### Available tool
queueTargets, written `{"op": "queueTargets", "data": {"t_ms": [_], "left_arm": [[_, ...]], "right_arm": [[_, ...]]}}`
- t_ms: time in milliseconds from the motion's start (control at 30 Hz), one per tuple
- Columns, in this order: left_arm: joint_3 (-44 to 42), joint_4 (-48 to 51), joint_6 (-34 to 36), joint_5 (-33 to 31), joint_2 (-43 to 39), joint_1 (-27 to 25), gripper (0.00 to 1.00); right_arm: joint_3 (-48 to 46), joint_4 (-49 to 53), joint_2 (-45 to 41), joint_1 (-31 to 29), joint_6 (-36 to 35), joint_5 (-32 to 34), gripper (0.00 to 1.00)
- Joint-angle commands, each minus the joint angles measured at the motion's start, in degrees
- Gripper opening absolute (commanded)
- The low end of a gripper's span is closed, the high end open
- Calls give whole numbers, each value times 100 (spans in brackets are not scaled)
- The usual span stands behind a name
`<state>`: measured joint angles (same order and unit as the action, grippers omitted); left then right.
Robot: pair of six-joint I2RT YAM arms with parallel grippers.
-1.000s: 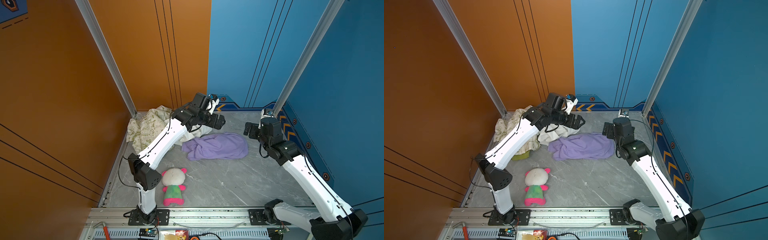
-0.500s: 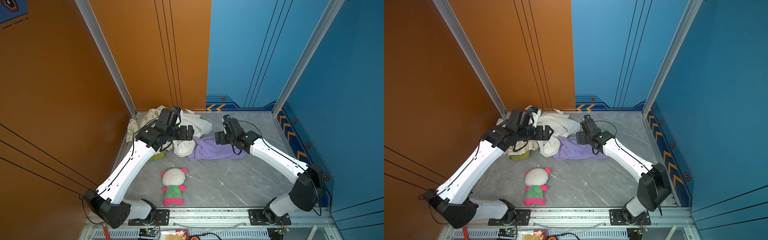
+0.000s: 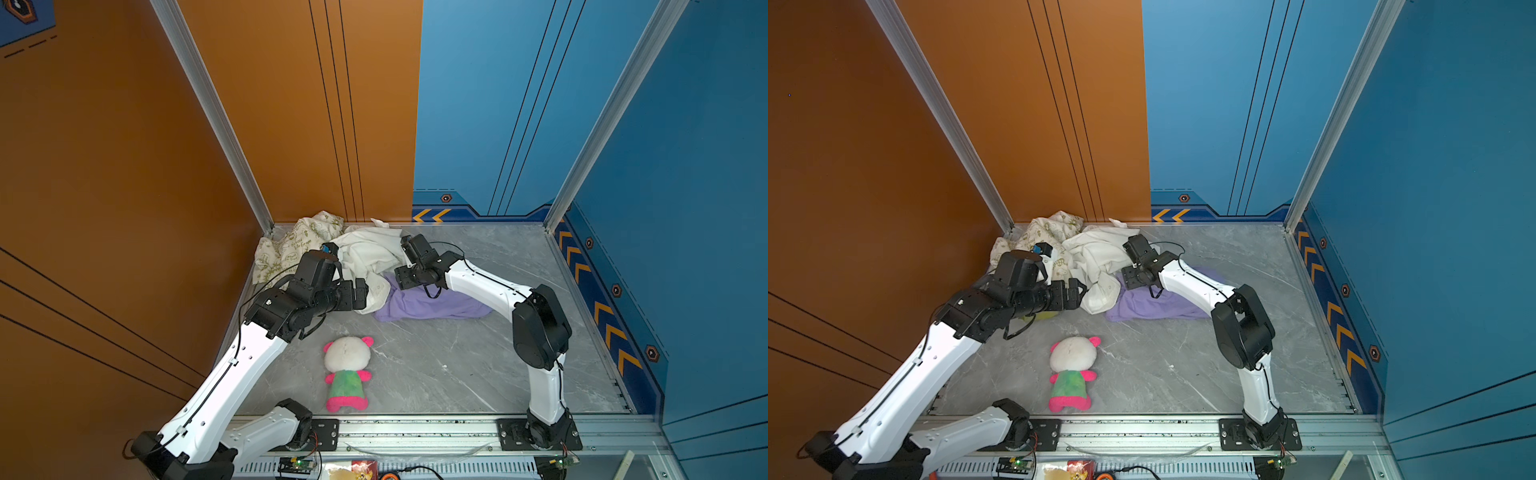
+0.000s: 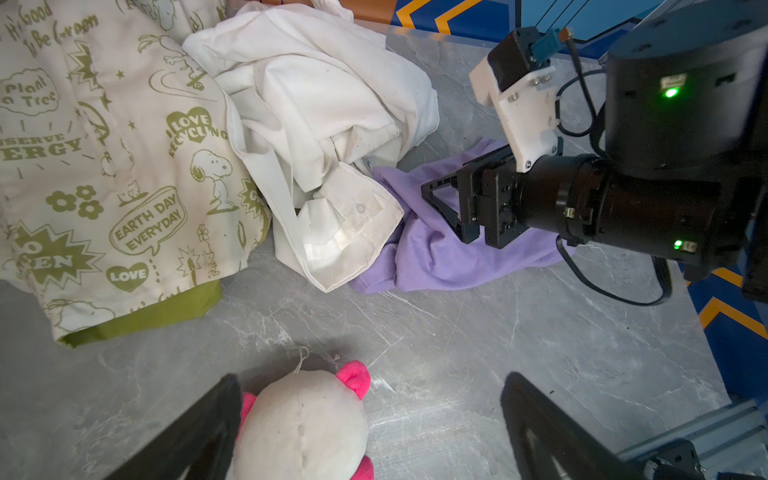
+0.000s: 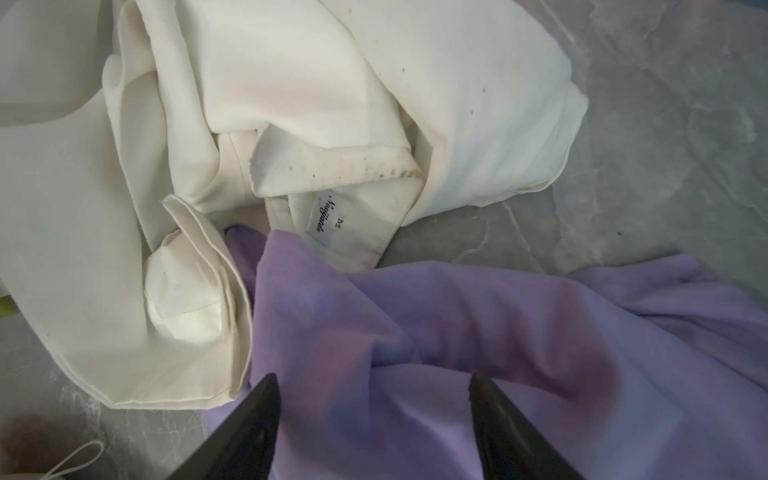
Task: Pick out a specific cloth from the pile
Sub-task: 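Grasp the edge of the purple cloth with the right gripper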
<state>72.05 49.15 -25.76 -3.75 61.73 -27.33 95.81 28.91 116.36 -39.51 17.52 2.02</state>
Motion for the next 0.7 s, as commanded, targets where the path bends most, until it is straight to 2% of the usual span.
{"op": "queueTargets", "data": {"t_ms": [0, 133, 233, 300, 400, 667], "left_arm": [[17, -467, 16, -370, -2, 68, 98], [-149, -829, -152, -351, -48, 88, 98], [-175, -930, -188, -335, -17, 104, 98], [-170, -979, -192, -328, 21, 106, 98], [-139, -1105, -149, -306, 73, 115, 98], [24, -1423, 87, -352, 190, 149, 98]], "right_arm": [[291, 309, 210, -31, 170, -393, 63], [373, 449, 523, -31, 320, -612, 44], [375, 449, 522, -31, 348, -668, 24], [401, 449, 453, -31, 336, -618, 18], [446, 449, 293, -1, 273, -486, 3], [856, 441, -380, 323, 5, -90, 0]]}}
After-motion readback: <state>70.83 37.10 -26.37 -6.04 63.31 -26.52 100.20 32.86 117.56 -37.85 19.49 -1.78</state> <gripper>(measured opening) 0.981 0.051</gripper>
